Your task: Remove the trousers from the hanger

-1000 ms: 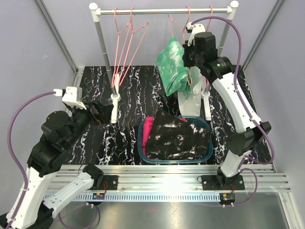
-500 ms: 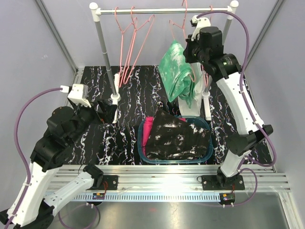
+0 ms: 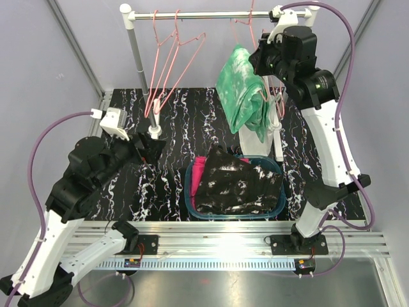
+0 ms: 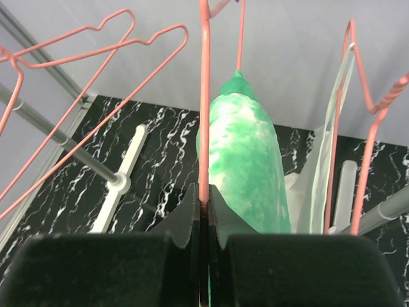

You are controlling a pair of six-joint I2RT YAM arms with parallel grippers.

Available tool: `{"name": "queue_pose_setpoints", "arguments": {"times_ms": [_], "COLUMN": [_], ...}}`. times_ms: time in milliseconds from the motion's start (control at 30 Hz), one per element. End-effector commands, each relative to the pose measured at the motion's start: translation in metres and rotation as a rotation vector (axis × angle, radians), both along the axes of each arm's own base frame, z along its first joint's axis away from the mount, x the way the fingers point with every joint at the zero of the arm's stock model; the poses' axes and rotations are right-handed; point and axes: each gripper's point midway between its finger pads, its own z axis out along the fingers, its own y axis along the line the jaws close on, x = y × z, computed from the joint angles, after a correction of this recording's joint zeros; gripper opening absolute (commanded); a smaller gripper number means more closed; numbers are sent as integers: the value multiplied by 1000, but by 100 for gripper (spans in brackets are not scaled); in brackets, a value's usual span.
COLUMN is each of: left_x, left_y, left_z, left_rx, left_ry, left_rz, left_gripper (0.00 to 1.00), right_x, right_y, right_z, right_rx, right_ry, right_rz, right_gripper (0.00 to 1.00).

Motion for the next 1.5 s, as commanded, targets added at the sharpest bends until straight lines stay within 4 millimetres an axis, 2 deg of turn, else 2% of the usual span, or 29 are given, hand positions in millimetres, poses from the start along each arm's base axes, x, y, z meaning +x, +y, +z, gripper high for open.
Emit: {"name": "queue_pose_setpoints", "arguments": {"times_ms": [0, 33, 67, 133, 200, 233, 300, 333, 367, 433, 500, 533, 567, 633, 667, 733, 767, 800, 833, 900, 933, 1000, 1033, 1067, 1167, 1267, 1467], "left_x": [-5, -3, -3, -2, -1, -1, -4, -1, -5, -3, -6, -10, -11, -13, -21, -24, -26, -28, -30, -34, -33, -45, -52, -51, -54, -48, -30], "left_y": [-19, -24, -26, -33, -39, -41, -50, -50, -59, -63, -76, -83, -88, -97, -108, -124, -130, -133, -150, -165, -174, -194, -203, -217, -242, -255, -261], "left_z": [42, 45, 46, 49, 54, 58, 63, 68, 70, 77, 79, 83, 83, 90, 90, 90, 89, 95, 85, 82, 81, 79, 84, 74, 66, 54, 36], "left_rx": [-87, -90, -94, -97, -107, -111, -115, -119, -122, -128, -132, -147, -155, -185, -192, -180, -168, -155, -113, -78, -58, -42, -56, -24, 10, 65, 167], "left_ry": [-99, -108, -111, -120, -135, -147, -154, -171, -176, -202, -205, -217, -217, -225, -223, -232, -232, -250, -235, -240, -246, -260, -270, -265, -261, -260, -290], "left_rz": [-104, -128, -135, -163, -182, -188, -215, -195, -220, -202, -230, -244, -251, -260, -290, -283, -279, -272, -254, -245, -227, -263, -275, -280, -288, -241, -137], "left_gripper": [99, 99, 99, 99, 99, 99, 99, 99, 99, 99, 99, 99, 99, 99, 99, 99, 99, 99, 99, 99, 99, 99, 99, 99, 99, 99, 99], "right_x": [-48, -47, -57, -63, -74, -76, -92, -93, -105, -110, -123, -125, -134, -139, -147, -151, -159, -159, -161, -171, -170, -174, -173, -175, -178, -179, -192], "right_y": [-4, -3, 0, 4, 3, 4, 1, 2, -3, -1, -4, -3, -5, -4, -4, -1, -3, -1, -1, -4, -2, -4, -4, -8, -10, -13, -9], "right_z": [88, 81, 85, 77, 78, 71, 77, 69, 74, 65, 66, 59, 62, 53, 55, 46, 48, 40, 40, 46, 37, 34, 32, 34, 33, 36, 47], "right_rx": [159, 160, 168, 164, 174, 173, 193, 192, 201, 206, 224, 222, 229, 237, 244, 252, 258, 259, 261, 278, 273, 281, 279, 281, 297, 303, 316], "right_ry": [-206, -189, -194, -161, -153, -133, -146, -127, -143, -114, -114, -94, -103, -76, -80, -48, -57, -40, -44, -83, -69, -76, -79, -92, -107, -120, -130], "right_rz": [77, 76, 114, 148, 169, 177, 194, 200, 204, 217, 231, 236, 242, 251, 266, 272, 279, 276, 276, 277, 277, 262, 253, 232, 215, 177, 213], "right_gripper": [0, 0, 0, 0, 0, 0, 0, 0, 0, 0, 0, 0, 0, 0, 0, 0, 0, 0, 0, 0, 0, 0, 0, 0, 0, 0, 0]}}
